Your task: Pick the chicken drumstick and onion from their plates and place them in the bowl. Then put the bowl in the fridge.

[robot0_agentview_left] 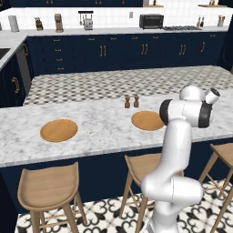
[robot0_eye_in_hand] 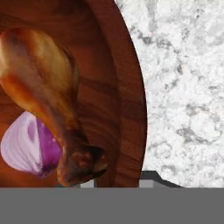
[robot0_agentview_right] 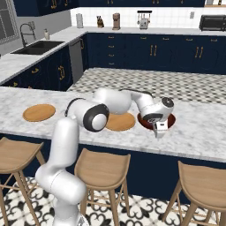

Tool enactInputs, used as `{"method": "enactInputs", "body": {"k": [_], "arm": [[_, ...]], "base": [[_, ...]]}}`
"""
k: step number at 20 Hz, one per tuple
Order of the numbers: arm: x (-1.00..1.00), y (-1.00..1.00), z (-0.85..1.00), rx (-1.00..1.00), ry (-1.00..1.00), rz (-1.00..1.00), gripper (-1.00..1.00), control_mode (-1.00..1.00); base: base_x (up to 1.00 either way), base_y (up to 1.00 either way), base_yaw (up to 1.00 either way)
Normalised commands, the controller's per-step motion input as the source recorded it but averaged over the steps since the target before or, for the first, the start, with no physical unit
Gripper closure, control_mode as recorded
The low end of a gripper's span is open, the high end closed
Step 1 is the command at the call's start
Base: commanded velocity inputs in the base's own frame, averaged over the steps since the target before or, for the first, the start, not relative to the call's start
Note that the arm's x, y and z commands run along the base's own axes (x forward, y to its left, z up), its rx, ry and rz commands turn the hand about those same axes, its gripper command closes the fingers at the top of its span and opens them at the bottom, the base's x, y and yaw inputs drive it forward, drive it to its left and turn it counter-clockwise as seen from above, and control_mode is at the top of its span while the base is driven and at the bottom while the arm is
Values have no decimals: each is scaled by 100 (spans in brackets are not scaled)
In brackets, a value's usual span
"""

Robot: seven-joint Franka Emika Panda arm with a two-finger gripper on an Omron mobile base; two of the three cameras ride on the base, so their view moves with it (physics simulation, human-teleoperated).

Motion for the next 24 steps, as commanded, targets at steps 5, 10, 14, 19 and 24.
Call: {"method": "enactInputs", "body": {"k": [5,10,14,19,24], "arm": [[-37,16,50,-11,-25,0,100,-100],[-43,23,72,-2,-10,2,100,-100],[-72,33,100,2,22,18,100,-100],[-98,47,83,1,15,25,100,-100],[-88,58,31,14,-24,16,100,-100]], "base": [[0,0,0],[0,0,0],[0,0,0],[0,0,0],[0,0,0]]}}
